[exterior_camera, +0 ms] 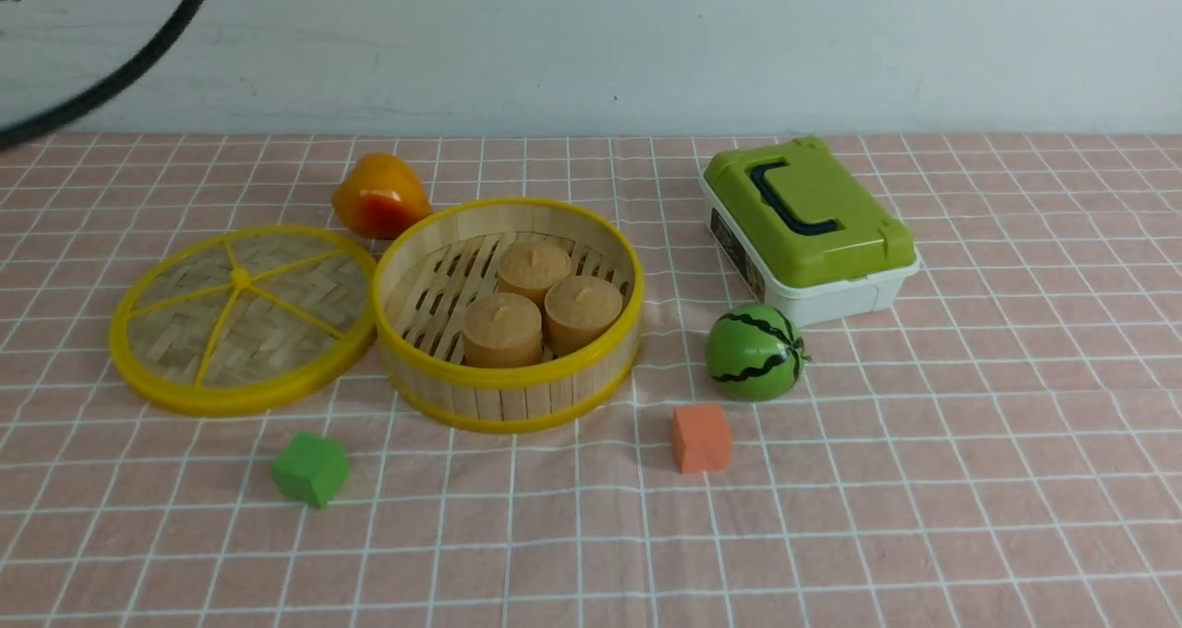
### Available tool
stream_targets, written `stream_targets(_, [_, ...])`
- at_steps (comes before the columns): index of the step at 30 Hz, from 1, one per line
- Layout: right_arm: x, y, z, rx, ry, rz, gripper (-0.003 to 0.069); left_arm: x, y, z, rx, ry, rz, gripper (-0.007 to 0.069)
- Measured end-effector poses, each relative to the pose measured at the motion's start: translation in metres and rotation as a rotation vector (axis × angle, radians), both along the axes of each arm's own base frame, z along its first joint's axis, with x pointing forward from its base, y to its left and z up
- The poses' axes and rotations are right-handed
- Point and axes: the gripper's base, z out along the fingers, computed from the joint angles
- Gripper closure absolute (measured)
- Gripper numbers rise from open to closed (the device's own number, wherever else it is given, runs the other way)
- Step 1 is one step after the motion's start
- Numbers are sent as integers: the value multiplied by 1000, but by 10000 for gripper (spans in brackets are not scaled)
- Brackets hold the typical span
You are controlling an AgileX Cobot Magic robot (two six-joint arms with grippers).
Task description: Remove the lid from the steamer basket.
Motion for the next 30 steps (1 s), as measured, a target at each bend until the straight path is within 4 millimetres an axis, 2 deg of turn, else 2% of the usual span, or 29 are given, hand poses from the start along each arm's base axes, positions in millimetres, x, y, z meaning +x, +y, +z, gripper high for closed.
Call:
stream_targets(2, [0, 0, 0, 0, 0, 0, 417, -20, 1, -18, -21, 14, -8, 637])
stream_targets(4, [0, 0, 0, 0, 0, 0, 417, -48, 1, -56, -62, 63, -20, 637])
stream_targets(5, [0, 0, 0, 0, 0, 0, 417, -52, 0, -62, -70, 70, -21, 637])
stream_targets(7, [0, 0, 0, 0, 0, 0, 417, -74, 0, -97, -112, 106, -28, 637])
stream_targets(11, [0, 0, 0, 0, 0, 0, 417, -104, 1, -134, -160, 77, -33, 637])
stream_targets(15, [0, 0, 0, 0, 0, 0, 417, -124, 3, -145, -184, 0, -40, 637])
stream_targets(20, [0, 0, 0, 0, 0, 0, 417, -160, 6, -147, -127, -205, -91, 637])
stream_targets(24, [0, 0, 0, 0, 0, 0, 417, -179, 6, -155, -117, -280, -115, 637])
stream_targets(30, [0, 0, 0, 0, 0, 0, 417, -185, 6, -170, -118, -235, -126, 637])
